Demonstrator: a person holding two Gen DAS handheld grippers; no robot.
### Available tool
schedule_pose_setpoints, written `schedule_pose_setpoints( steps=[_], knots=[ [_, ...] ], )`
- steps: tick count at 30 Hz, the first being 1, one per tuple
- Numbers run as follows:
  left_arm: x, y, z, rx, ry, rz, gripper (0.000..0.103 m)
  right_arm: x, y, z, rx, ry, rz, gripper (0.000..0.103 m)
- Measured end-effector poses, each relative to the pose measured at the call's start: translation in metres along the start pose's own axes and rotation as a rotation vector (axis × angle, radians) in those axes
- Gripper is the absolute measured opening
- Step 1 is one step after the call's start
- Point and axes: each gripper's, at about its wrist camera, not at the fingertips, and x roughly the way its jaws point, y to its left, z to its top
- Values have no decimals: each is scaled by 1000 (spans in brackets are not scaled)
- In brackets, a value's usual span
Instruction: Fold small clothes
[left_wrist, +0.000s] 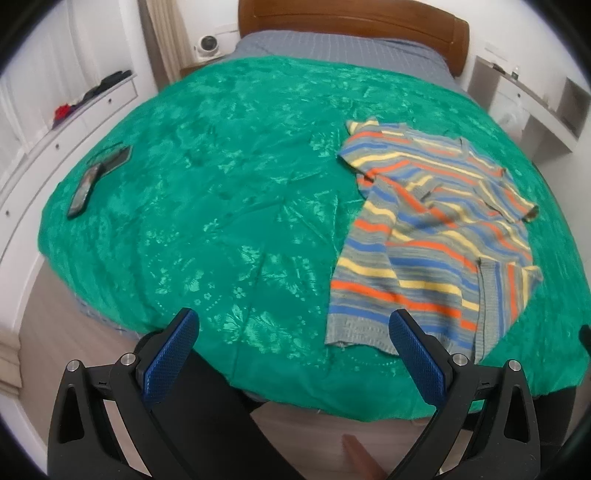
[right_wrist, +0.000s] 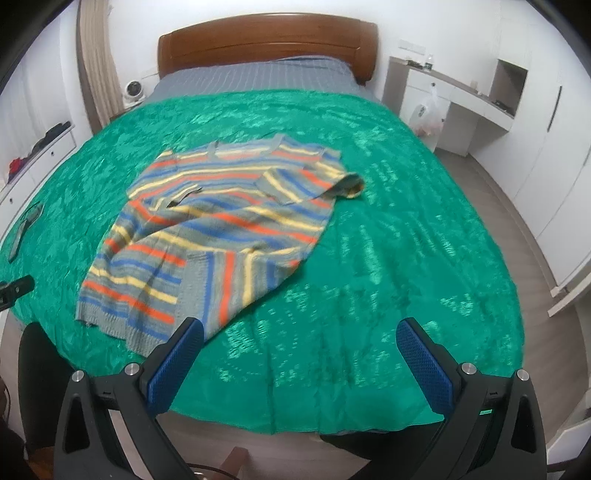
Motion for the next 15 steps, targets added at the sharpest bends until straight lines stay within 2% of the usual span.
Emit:
schedule_pose_setpoints(
  steps=[10,15],
  knots=[
    [4,-26,-8,52,16,-50,103,14,35,-8,-74,33,60,103],
    [1,-31,-9,74,5,-34,103,18,44,-5,-85,30,72,103]
  ],
)
